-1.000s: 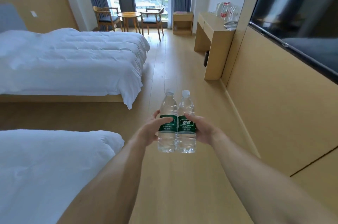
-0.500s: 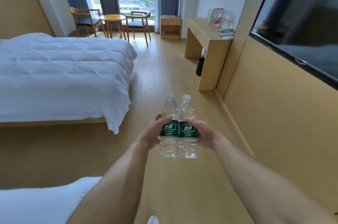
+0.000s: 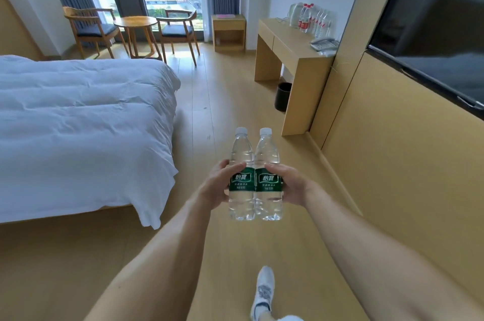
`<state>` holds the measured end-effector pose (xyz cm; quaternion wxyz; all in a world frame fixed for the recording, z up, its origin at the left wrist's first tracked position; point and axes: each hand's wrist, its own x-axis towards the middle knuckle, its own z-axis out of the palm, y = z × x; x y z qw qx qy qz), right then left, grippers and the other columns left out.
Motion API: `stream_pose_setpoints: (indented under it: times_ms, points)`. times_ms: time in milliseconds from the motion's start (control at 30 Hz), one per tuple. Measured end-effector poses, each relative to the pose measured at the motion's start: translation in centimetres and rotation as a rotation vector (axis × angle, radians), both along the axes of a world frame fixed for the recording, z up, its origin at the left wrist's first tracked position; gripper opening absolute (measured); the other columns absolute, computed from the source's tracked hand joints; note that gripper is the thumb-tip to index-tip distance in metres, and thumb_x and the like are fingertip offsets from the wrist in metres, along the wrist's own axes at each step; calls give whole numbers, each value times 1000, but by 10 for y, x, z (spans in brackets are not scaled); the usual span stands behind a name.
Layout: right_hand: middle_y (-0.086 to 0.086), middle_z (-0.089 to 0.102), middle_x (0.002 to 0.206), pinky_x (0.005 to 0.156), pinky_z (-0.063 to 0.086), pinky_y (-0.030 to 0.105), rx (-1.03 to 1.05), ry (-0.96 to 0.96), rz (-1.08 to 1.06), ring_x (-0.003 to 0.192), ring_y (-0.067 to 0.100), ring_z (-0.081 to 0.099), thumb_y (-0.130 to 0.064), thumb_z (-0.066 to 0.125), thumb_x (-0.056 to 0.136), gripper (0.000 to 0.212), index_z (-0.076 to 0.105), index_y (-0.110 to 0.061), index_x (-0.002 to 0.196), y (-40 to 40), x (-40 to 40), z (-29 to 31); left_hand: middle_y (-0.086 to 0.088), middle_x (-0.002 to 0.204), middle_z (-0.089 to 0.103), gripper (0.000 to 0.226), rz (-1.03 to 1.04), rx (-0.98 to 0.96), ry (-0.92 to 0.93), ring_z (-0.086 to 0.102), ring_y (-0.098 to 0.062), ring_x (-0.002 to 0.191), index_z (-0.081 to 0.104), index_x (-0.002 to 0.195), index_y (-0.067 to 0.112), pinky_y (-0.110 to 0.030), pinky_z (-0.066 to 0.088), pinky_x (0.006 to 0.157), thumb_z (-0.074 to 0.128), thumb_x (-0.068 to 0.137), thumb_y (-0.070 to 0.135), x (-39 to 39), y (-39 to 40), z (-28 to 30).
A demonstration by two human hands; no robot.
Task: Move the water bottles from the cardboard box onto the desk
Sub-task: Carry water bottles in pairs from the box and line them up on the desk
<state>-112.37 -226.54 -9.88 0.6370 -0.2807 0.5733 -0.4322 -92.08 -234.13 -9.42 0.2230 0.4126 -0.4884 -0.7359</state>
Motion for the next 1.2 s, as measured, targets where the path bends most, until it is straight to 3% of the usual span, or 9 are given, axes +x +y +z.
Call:
stream_pose_setpoints:
  times_ms: [267,400,633,967,1200]
  points:
    - [15,67,123,106,45,56,3,23,32,119,33,61,-41,63,94,40,61,-19,127,-173,-48,0,-14,115,70,43,81,-50,-61,67,-35,109,54,129,22,-63,53,91,72,91,33,-47,-162,-5]
    - [16,66,125,107,44,57,-9,8,85,120,34,60,-40,61,96,35,62,-20,124,-260,-71,11,-13,114,70,48,120,-56,-84,67,-34,107,53,133,23,-59,55,88,71,90,37,-70,-243,5]
    - [22,60,135,107,43,59,16,-4,124,128,40,55,-40,61,95,47,58,-13,133,-384,-101,16,-10,111,72,52,162,-20,-75,70,-30,102,55,129,26,-51,59,75,76,85,42,-99,-361,8]
    - [18,64,131,106,45,57,39,27,67,123,36,60,-41,62,95,49,57,-12,134,-558,-145,9,-14,116,71,49,106,-27,-83,69,-34,105,57,126,22,-59,59,80,77,85,40,-148,-555,-9]
    - [14,68,127,107,44,56,55,14,-70,121,33,61,-45,61,95,44,63,-17,128,-701,-179,18,-15,116,70,45,0,-30,-85,69,-35,106,57,127,19,-61,57,84,74,89,36,-196,-722,10]
